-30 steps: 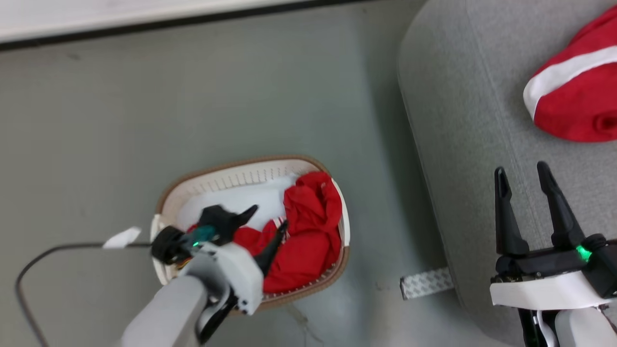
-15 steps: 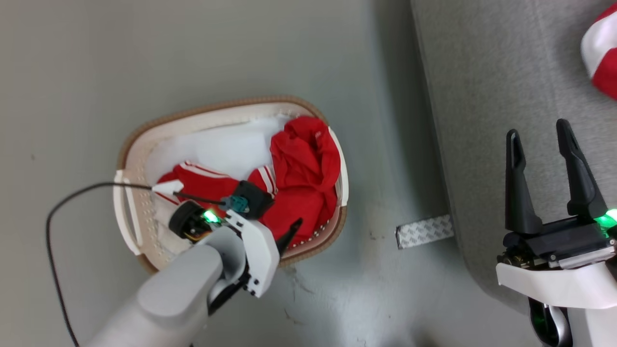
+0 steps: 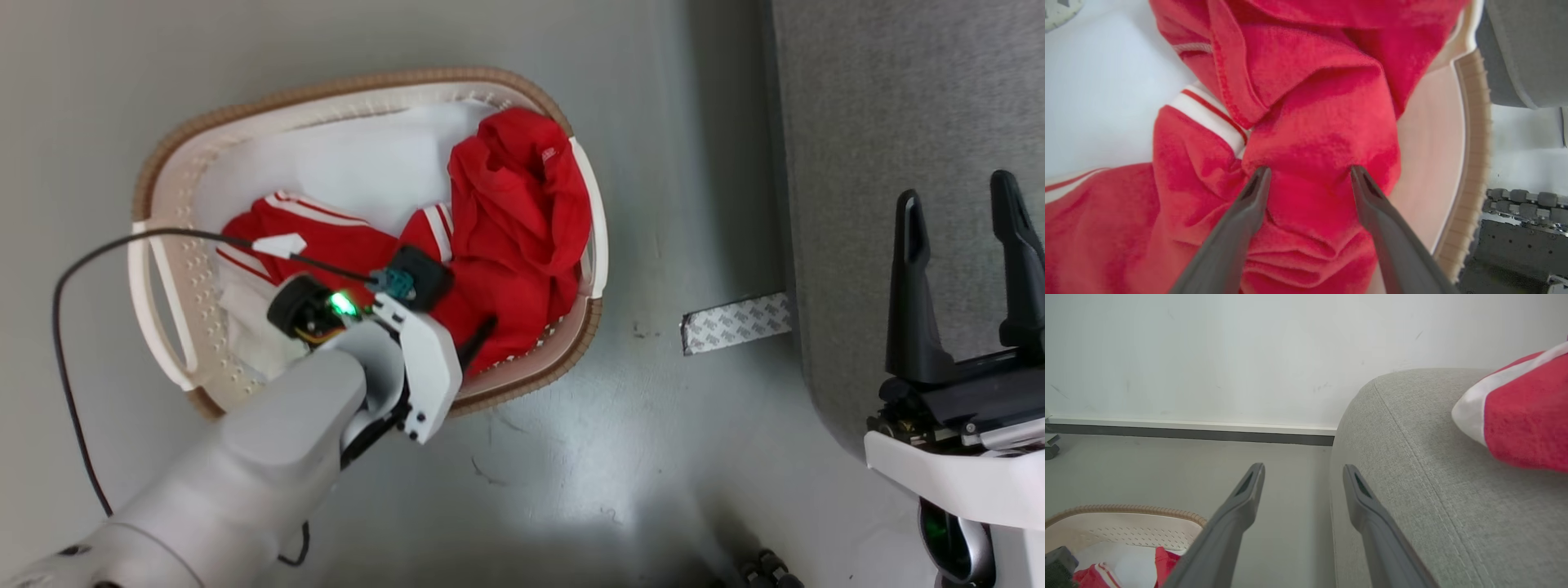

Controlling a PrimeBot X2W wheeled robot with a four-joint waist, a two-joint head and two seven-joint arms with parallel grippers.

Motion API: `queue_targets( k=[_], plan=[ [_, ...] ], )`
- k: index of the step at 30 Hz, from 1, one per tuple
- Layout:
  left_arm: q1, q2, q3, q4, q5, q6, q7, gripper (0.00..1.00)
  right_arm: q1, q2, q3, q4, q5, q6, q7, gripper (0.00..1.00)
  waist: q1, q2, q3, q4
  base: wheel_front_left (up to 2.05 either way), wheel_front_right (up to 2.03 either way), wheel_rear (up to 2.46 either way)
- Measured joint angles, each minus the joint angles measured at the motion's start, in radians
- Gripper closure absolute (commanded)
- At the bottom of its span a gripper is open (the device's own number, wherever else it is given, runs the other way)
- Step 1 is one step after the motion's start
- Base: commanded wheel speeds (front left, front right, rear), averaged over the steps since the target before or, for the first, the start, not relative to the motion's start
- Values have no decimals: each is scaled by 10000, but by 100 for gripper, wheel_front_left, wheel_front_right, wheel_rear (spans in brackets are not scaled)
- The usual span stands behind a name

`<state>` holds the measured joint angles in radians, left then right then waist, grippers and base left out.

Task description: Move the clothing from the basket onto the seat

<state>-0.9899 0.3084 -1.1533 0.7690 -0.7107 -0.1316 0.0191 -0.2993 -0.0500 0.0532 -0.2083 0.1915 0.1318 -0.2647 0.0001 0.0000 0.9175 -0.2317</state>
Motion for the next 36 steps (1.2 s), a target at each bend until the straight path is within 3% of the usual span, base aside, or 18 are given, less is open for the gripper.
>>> queue_targets(
  k=[2, 3, 4, 5, 12, 19, 28, 36],
  plan=[
    [-235, -86, -150, 232, -38, 0, -224, 0, 3, 2, -59, -42, -42, 0, 0, 0, 0, 0, 158, 15, 0, 0, 0],
    [-321, -150, -203, 351, -56, 0, -336, 48, 4, 0, -81, -42, -69, 0, -2, 0, 0, 0, 207, 37, 0, 0, 0],
    [-393, -201, -251, 502, -56, 0, -483, 78, 4, 0, -98, -42, -71, 0, 0, 0, 0, 0, 239, 65, 0, 0, 0],
    [-478, -247, -349, 642, -56, 0, -571, 100, 2, 0, -109, -46, -84, 0, -2, 0, 0, 0, 264, 90, 0, 0, 0],
    [-583, -617, -811, 976, -598, 0, -1289, 100, -70, 2, -192, 21, -127, 0, 0, 0, 0, 0, 147, 281, 0, 0, 0],
    [-172, -587, -897, 849, -1524, 0, -2236, 100, -123, 2, -171, 458, 13, 0, 0, 0, 0, 0, -760, 553, 0, 0, 0],
    [817, -318, -186, 483, -2431, 4, -2771, 100, 349, 6, -199, 1430, 265, 0, 0, 0, -1, 0, -2933, 895, 0, 0, 0],
    [1650, 8, 593, -683, -2391, 539, -2821, 100, 1168, 6, -119, 2178, 481, 0, -2, 0, -2, 0, -5242, 1203, 0, 0, 0]
  ],
)
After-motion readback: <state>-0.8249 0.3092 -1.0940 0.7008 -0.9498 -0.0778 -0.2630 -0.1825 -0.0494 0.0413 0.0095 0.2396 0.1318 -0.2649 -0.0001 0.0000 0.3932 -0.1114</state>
